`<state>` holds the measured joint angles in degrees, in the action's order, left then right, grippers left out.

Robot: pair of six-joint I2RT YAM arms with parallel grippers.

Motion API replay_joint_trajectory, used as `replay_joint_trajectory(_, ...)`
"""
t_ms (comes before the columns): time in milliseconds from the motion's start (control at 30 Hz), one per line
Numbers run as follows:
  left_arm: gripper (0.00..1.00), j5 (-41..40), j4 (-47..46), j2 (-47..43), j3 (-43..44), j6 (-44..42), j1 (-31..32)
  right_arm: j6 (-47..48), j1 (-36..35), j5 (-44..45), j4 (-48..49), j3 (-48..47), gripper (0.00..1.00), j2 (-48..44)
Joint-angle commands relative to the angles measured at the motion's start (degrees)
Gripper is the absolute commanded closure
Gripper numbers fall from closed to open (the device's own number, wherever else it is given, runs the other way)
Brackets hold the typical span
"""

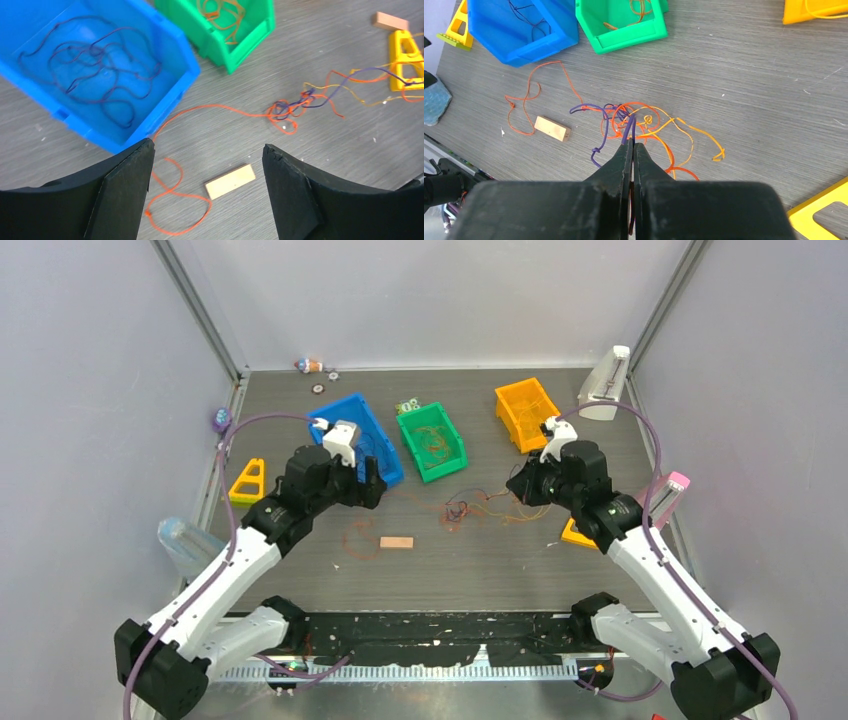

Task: Untangle the cables
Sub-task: Untie the cable.

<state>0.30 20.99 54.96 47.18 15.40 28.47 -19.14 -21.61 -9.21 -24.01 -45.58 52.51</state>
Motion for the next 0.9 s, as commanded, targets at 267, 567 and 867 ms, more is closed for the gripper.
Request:
replay_joint_trajectory(267,0.02,8.26,-26.96,3.30,-7.58,-4.80,4.41,1.54,0.16,-2.22,-0.24,-3.68,0.95,0.32)
replay_joint_trajectory(567,0.10,15.24,-39.08,12.60,-7.62,-9.79,5.82,1.98,0.16,-3.20,-1.70,-5.66,0.95,0.18)
replay_joint_trajectory(867,0.15,26.86,-44.11,21.66,-3.28,-13.82,8.93,2.45,0.16,-3.48,-3.67,-7.54,0.95,-0.25)
